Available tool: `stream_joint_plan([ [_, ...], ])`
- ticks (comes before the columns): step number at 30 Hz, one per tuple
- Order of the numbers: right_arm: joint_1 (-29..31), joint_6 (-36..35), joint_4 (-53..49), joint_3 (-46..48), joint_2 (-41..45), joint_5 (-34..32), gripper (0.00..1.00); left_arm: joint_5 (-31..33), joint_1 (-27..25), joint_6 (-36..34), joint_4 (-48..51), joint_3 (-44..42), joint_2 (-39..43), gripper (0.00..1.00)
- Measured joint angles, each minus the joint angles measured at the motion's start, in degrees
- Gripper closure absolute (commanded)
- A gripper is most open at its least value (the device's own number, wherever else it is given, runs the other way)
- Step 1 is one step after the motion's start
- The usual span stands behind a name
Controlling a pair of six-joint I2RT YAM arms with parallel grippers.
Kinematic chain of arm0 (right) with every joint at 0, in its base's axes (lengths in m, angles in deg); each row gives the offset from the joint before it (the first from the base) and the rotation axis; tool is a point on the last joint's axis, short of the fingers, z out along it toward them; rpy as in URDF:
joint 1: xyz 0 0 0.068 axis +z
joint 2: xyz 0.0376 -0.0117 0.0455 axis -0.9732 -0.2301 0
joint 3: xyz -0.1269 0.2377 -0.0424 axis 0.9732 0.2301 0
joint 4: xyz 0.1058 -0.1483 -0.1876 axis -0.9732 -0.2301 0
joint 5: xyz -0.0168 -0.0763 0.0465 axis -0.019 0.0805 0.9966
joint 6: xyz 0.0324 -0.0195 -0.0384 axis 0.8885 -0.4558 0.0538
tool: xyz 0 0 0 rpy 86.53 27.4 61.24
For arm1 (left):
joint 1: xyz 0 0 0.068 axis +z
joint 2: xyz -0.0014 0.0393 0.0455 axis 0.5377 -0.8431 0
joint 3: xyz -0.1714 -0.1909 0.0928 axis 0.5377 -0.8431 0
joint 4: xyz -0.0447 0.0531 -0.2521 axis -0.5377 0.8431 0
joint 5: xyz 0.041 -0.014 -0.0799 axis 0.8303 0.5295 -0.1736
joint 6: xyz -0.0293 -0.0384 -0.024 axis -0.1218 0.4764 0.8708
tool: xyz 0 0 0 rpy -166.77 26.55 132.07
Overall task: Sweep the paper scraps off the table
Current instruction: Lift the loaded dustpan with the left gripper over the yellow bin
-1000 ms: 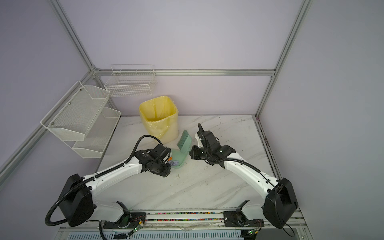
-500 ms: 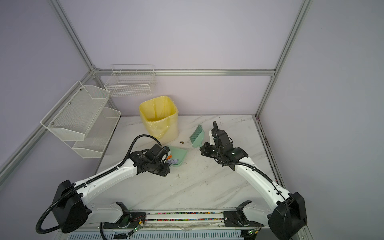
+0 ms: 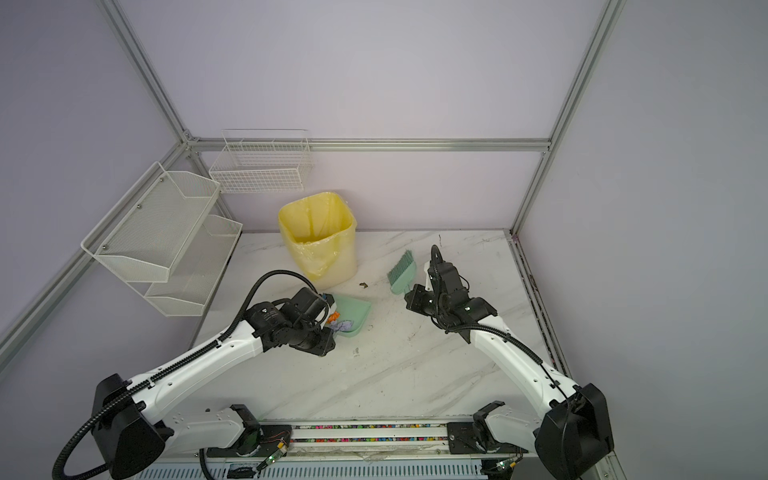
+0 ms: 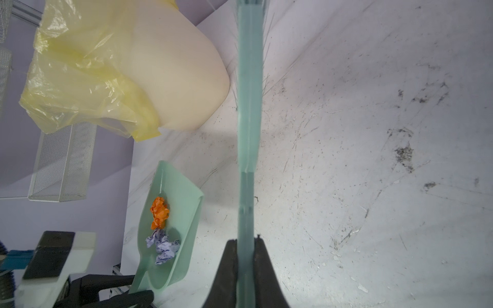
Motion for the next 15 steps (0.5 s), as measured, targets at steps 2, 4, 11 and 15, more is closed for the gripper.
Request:
stream_joint_plan([
  [2,-0.15,0.15,0.63,0.7,-0.02,0.0,1.0,-0.11,0.0,0.0,0.63,1.97,0.7,0.87],
  [4,-0.24,0.33,0.94,1.2,-0.02,0.0,1.0,-0.15,0.0,0.0,1.11,3.58,1.14,0.87],
  [11,-0.59,0.55,2.47,1.97,-0.22,0.13,1.0,-0.09,0.0,0.0,3.63,7.23,1.2,0.87],
  [15,-0.66,0.55,3.37,2.64,-0.52,0.2,1.0,0.37,0.0,0.0,4.96,9.49,0.68,0.87],
])
